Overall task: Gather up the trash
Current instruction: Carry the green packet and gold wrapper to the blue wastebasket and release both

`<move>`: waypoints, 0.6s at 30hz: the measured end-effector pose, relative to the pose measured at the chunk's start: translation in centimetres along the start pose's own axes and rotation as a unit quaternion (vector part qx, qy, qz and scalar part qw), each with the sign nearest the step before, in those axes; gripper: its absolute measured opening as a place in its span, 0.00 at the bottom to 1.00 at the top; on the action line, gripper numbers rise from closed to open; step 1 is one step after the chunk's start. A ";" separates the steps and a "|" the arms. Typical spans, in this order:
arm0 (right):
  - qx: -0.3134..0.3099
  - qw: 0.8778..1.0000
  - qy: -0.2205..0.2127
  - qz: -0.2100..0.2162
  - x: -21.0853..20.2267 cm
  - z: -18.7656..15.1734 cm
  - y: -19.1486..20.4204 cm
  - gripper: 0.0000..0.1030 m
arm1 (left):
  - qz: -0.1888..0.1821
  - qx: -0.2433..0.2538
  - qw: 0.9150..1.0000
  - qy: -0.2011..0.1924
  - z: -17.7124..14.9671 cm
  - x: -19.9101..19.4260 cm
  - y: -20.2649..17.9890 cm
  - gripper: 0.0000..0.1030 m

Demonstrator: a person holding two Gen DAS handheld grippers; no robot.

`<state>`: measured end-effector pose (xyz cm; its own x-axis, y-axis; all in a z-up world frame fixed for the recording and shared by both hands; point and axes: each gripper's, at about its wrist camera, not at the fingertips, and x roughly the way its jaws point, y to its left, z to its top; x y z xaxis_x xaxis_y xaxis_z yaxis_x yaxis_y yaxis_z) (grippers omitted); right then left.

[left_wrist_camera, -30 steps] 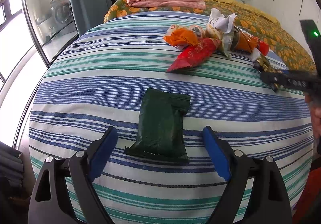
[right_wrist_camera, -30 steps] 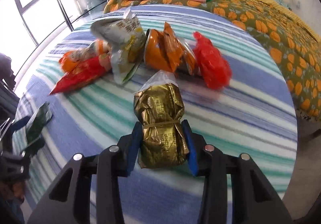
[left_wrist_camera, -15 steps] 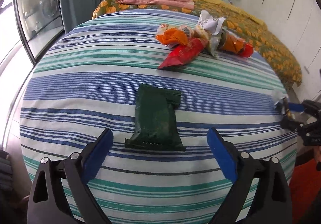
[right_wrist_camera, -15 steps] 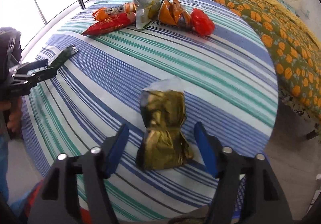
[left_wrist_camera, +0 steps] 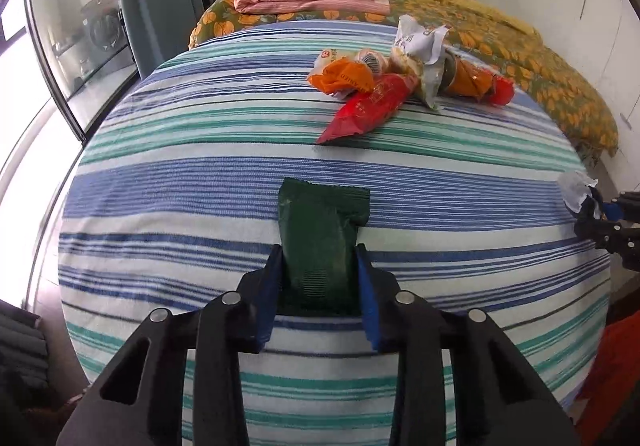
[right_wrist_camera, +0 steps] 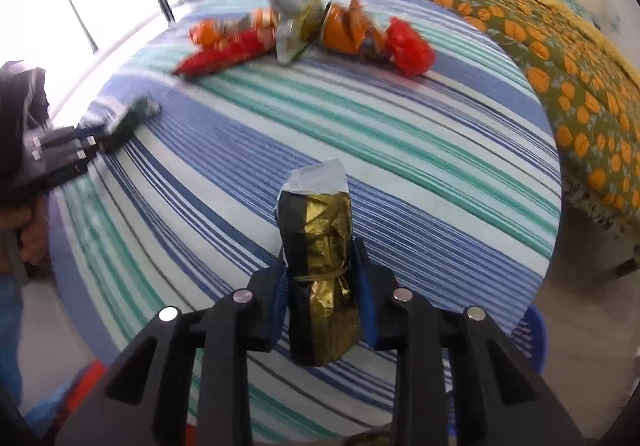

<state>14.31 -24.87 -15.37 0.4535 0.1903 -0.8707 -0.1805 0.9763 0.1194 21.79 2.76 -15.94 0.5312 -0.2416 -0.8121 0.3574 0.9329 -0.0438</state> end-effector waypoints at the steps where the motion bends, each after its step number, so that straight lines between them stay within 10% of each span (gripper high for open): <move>1: 0.009 1.000 -0.008 0.009 -0.6 -0.3 -0.3 0.27 | -0.010 -0.007 1.000 -0.004 -0.2 -0.4 -0.1 0.33; 10: 0.089 0.992 -0.058 0.071 -5.0 -3.6 -5.9 0.27 | -0.104 -0.003 0.994 -0.032 -0.4 -3.1 -9.1 0.32; 18: 0.159 0.985 -0.060 -0.006 -7.9 -9.1 -16.1 0.27 | -0.208 0.070 0.976 -0.018 0.2 -3.7 -24.1 0.32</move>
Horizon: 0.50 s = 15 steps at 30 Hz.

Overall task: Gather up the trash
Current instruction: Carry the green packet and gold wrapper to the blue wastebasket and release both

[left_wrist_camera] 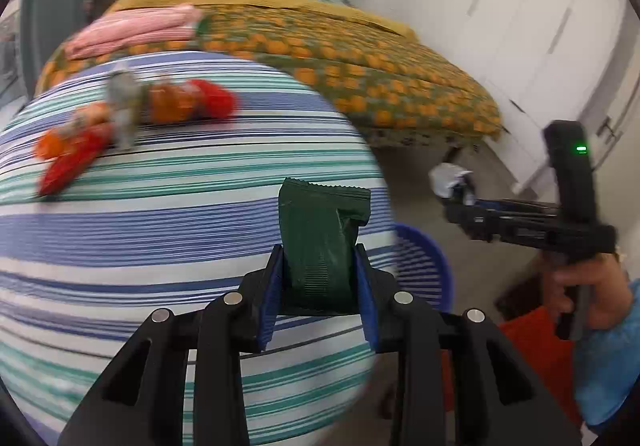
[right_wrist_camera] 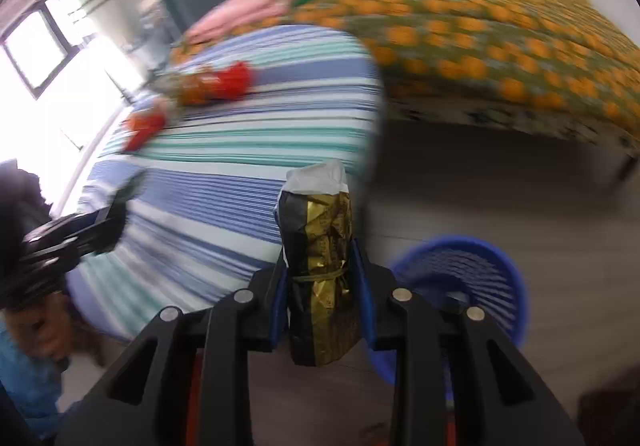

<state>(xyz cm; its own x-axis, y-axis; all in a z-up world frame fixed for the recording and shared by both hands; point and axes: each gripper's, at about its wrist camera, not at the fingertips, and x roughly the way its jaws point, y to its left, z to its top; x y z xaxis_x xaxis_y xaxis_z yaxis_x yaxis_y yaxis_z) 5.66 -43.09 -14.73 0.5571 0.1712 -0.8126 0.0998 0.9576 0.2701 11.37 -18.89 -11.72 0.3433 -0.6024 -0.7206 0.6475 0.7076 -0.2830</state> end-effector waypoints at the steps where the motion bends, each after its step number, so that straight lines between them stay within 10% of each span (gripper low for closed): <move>1: 0.010 1.000 0.002 -0.009 -0.1 -0.4 -1.4 0.27 | -0.013 0.004 1.000 0.005 0.2 0.7 -1.3 0.32; 15: 0.133 0.990 0.013 -0.047 1.6 -5.2 -14.8 0.28 | -0.056 0.039 0.993 0.101 -1.2 17.4 -13.7 0.33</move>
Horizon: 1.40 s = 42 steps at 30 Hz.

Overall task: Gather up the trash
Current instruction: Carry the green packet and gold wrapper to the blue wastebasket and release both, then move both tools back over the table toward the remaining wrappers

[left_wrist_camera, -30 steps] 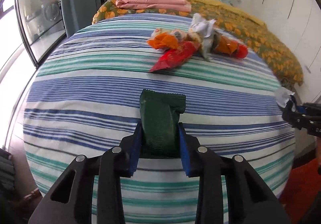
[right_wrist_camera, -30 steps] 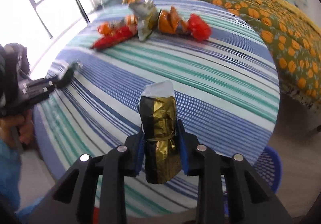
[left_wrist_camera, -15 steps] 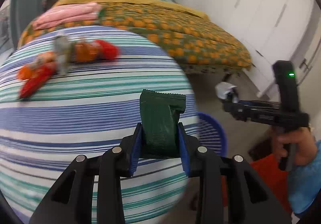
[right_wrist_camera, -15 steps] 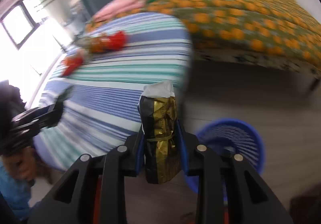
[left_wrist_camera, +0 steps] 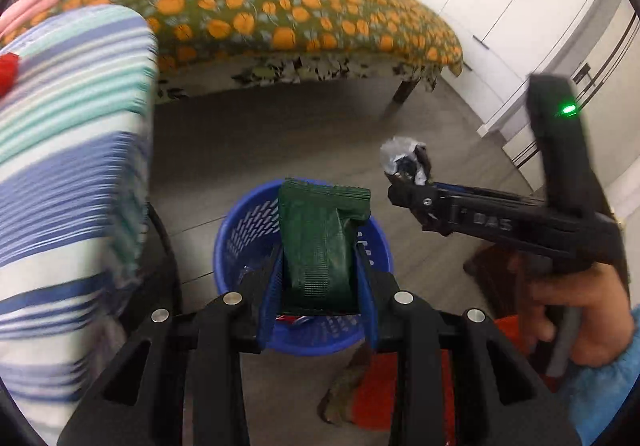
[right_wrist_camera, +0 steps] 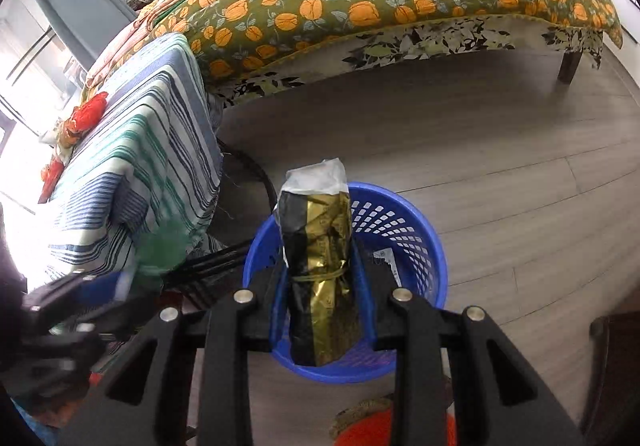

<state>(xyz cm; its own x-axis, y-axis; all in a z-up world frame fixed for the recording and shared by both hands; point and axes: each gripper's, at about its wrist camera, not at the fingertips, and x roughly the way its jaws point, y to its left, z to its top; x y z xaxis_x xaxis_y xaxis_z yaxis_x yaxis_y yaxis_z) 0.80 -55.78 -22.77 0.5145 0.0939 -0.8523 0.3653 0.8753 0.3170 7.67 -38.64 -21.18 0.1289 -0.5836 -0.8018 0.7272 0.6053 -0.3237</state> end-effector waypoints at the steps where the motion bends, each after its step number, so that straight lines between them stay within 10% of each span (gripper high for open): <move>1: 0.002 1.000 0.002 0.003 0.2 0.1 -0.3 0.30 | 0.001 0.000 1.000 0.003 0.1 0.9 -0.1 0.33; 8: 0.026 1.000 0.005 0.007 0.8 0.5 -2.0 0.33 | 0.012 -0.010 1.000 0.013 0.9 5.1 0.1 0.71; 11: 0.037 0.999 -0.002 0.009 0.4 0.6 -2.2 0.72 | 0.015 -0.007 1.000 -0.002 0.9 3.8 -0.1 0.83; 23: -0.030 0.992 -0.090 -0.088 -1.8 0.8 1.8 0.89 | 0.061 0.038 0.995 -0.072 -2.1 -8.6 2.0 0.95; 32: -0.162 0.971 -0.144 -0.105 -1.1 -1.5 11.3 0.89 | 0.196 -0.052 0.975 -0.092 -6.5 -17.4 16.2 0.95; 42: -0.255 0.963 -0.079 0.024 1.6 -0.8 30.5 0.89 | 0.289 -0.102 0.949 -0.070 -8.6 -23.3 28.9 0.95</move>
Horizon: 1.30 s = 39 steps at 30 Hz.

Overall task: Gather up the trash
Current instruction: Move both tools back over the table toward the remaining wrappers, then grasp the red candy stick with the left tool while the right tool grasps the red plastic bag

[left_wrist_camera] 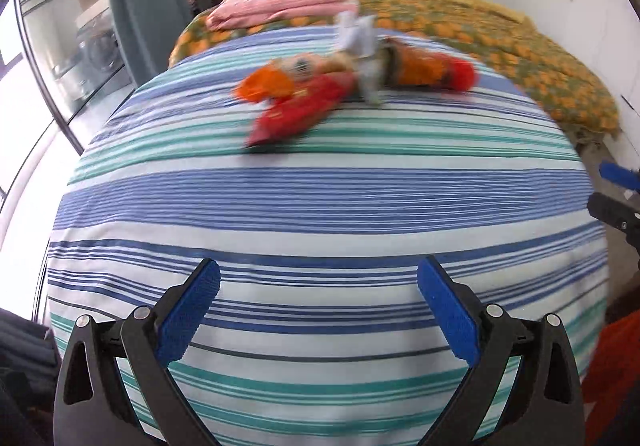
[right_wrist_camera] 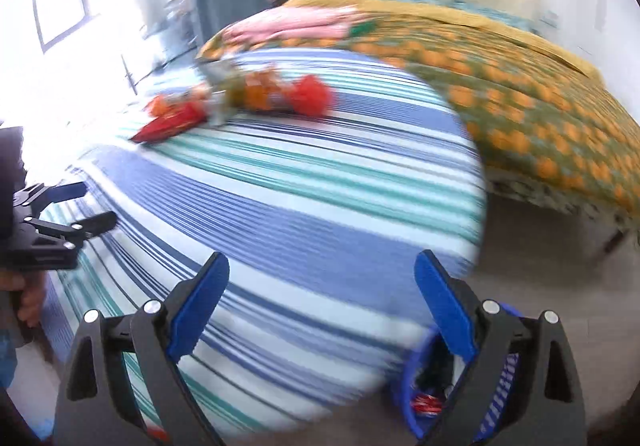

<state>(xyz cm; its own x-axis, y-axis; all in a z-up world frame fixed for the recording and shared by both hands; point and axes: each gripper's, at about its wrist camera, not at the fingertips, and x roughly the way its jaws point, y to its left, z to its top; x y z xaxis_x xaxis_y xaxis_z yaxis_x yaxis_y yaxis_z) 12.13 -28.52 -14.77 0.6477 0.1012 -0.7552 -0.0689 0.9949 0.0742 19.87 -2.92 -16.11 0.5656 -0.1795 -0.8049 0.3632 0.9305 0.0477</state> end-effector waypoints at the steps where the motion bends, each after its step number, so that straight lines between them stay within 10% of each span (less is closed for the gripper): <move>1: -0.011 1.000 0.008 0.001 0.8 0.9 1.0 0.89 | -0.002 -0.005 1.000 0.002 -0.1 0.1 0.7 0.95; 19: -0.036 0.999 0.037 0.008 7.8 3.3 5.3 0.91 | -0.053 0.008 0.999 -0.006 8.7 5.5 3.0 0.93; 24: -0.035 0.999 0.037 0.008 7.8 3.4 5.3 0.91 | -0.046 0.022 0.999 0.012 9.7 7.2 2.5 0.56; 32: -0.035 0.999 0.038 0.008 7.7 3.4 5.3 0.91 | -0.044 -0.021 0.999 0.000 6.1 3.1 2.6 0.32; 37: -0.034 0.999 0.038 0.007 7.8 3.4 5.2 0.91 | -0.049 -0.036 0.998 0.010 1.8 -0.3 1.8 0.33; 39: -0.033 0.999 0.039 0.007 7.8 3.4 5.2 0.91 | -0.060 -0.018 0.998 0.016 0.8 -0.7 1.2 0.48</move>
<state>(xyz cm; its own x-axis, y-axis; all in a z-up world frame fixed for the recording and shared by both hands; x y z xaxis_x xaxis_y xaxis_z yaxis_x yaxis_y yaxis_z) 19.37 -22.56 -18.04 0.5862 0.1113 -0.8025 -0.1292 0.9907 0.0431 20.49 -1.94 -15.07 0.4951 -0.2812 -0.8221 0.4005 0.9135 -0.0712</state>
